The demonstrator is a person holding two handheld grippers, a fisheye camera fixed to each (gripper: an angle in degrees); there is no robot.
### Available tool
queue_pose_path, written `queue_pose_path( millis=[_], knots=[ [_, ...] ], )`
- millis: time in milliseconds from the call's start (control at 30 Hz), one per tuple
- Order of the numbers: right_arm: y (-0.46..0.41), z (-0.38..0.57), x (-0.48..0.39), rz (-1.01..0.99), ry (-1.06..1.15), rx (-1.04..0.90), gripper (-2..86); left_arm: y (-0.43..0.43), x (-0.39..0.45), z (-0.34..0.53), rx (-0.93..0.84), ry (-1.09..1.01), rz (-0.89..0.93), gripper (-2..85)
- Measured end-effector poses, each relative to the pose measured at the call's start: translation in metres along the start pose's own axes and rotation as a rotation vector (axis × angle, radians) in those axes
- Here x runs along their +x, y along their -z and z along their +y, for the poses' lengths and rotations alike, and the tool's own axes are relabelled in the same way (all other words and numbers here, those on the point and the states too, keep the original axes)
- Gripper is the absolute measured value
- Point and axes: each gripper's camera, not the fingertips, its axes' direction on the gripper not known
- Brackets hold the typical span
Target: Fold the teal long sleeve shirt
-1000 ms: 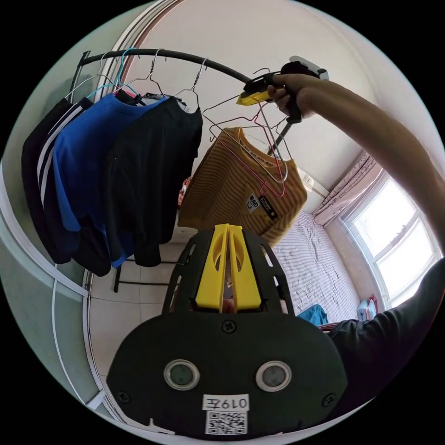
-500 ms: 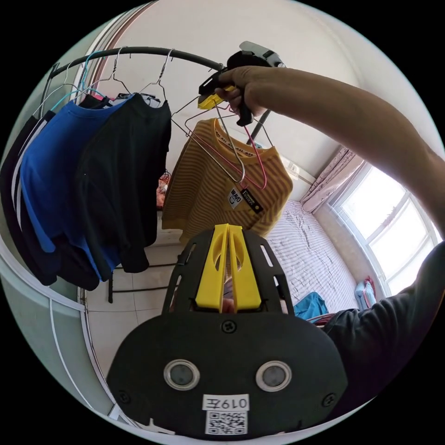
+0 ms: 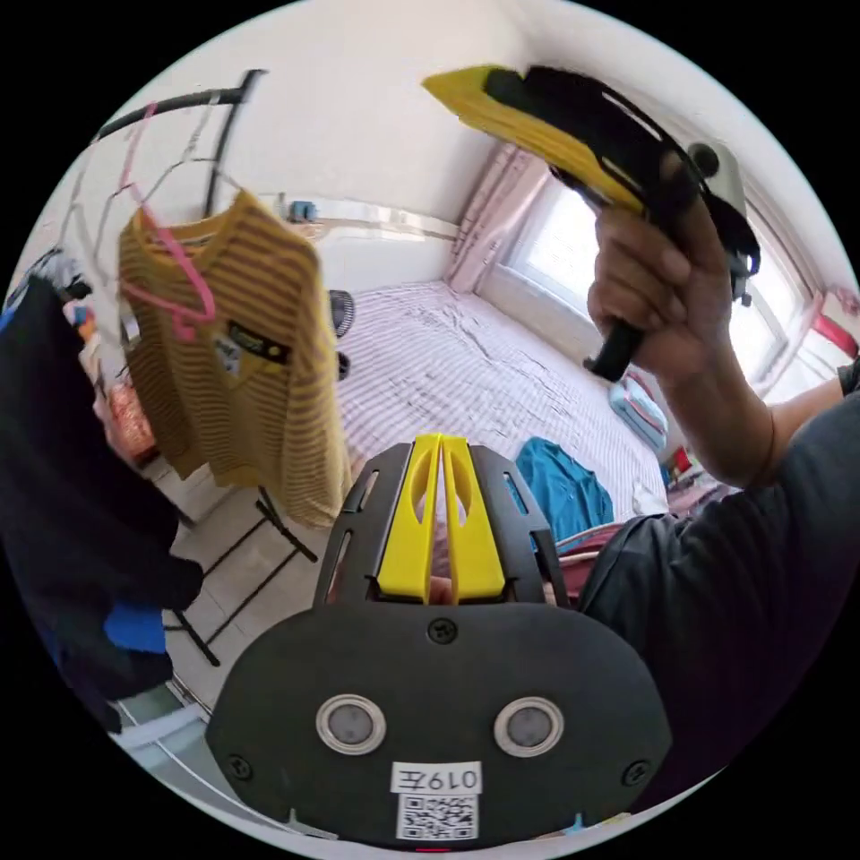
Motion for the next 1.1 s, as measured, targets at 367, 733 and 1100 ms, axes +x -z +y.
queue_pose_path(
  millis=[367,733,1100],
  knots=[
    [0.325,0.387,0.051,0.778,-0.986,0.022,-0.8,-0.309,0.249,-0.089,-0.496,-0.486,0.339,0.6],
    [0.436,0.561,0.067,0.886,-1.456,0.085,-0.7,-0.545,0.445,-0.068,-0.736,-0.468,0.379,0.8],
    [0.438,0.623,0.221,0.767,-1.567,0.021,-0.7,-0.742,0.415,-0.056,-0.895,-0.331,0.223,0.7]
  ],
)
